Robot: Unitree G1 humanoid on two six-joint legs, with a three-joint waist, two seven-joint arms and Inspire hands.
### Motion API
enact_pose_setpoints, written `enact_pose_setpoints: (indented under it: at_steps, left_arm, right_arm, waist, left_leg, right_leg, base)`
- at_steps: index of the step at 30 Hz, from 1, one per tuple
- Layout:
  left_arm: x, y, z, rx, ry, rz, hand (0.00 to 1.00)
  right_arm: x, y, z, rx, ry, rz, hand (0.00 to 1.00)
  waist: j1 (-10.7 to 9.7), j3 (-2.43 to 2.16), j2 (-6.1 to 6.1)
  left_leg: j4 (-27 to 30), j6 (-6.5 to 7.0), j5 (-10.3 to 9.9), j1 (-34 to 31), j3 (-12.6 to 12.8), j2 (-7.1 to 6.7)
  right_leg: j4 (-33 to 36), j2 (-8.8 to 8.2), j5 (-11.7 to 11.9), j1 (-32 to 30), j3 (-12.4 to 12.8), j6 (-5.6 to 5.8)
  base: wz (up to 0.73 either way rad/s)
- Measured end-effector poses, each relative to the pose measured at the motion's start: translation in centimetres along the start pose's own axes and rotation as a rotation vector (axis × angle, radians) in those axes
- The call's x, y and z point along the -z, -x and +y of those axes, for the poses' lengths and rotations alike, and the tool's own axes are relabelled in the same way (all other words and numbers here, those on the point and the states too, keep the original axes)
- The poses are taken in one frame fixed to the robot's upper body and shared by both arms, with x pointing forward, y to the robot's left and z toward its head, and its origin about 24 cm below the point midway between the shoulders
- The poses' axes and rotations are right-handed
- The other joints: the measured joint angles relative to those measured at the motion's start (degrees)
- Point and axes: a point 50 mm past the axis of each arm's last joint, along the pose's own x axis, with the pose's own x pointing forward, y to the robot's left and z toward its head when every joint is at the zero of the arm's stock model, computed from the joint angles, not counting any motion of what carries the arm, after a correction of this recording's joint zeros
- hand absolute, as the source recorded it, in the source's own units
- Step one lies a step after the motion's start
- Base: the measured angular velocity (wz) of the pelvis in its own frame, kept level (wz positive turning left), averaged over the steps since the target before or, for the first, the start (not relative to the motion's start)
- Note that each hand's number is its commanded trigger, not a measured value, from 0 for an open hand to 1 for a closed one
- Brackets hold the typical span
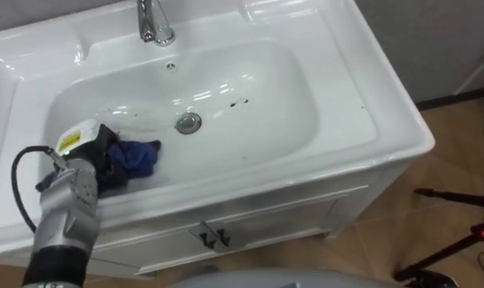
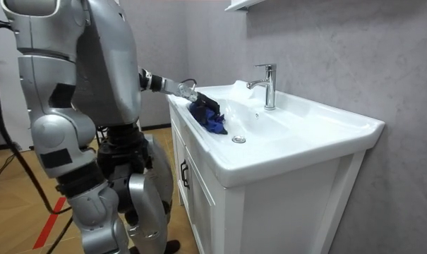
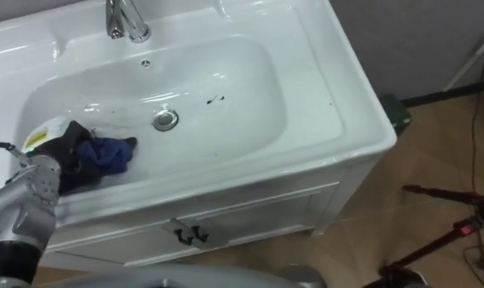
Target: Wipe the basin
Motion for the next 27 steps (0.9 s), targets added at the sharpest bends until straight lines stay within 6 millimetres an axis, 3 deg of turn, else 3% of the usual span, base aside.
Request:
enact_pose_setpoints:
  at_steps: [5,9,15,17,27]
  left_arm:
    - [-1.8,-1.5,0.0,-0.003,0.146,-0.042,1.00]
    - [-3.2,-2.5,0.4,-0.002,0.289,-0.062,1.00]
    - [-4.1,-3.2,0.6,-0.002,0.427,-0.066,1.00]
    - [-4.6,-3.4,1.0,-0.007,0.459,-0.079,1.00]
    - [-4.3,-4.1,1.1,-0.011,0.586,-0.026,1.00]
  right_arm:
    - [-0.3,-0.1,1.4,-0.032,0.027,0.004,0.00]
    - [-1.0,-0.1,1.9,-0.042,0.036,-0.016,0.00]
    - [-1.8,-0.2,2.7,-0.059,0.019,-0.034,0.00]
    - [-1.7,-0.2,2.9,-0.053,0.044,-0.028,0.00]
    - [-1.4,-0.2,3.7,-0.067,0.061,-0.017,0.00]
  waist:
    - [-0.06,0.10,-1.48]
    - [-0.61,0.21,-1.84]
    - [-0.96,0.29,-1.79]
    - [-1.20,0.62,-1.44]
    - [-3.34,1.15,-0.73]
  left_leg:
    - [0.90,0.01,-0.02,-1.25,1.50,0.38]
    - [1.26,0.03,-0.03,-3.13,2.55,0.79]
    - [1.25,0.05,-0.01,-3.79,3.83,0.99]
    - [1.59,0.06,-0.01,-4.77,3.94,1.04]
    - [3.03,0.08,-0.04,-5.33,5.98,1.85]
  right_leg:
    - [0.41,0.00,0.01,-1.36,0.72,-0.01]
    - [1.24,0.11,0.20,-3.62,1.39,-0.10]
    - [1.83,0.08,0.30,-5.43,2.93,-0.21]
    - [2.38,0.05,0.35,-6.65,3.31,-0.19]
    - [3.44,0.20,0.44,-7.91,5.11,-0.37]
  base:
    - [-0.06]
    - [-0.03]
    - [-0.12]
    - [-0.07]
    - [-0.10]
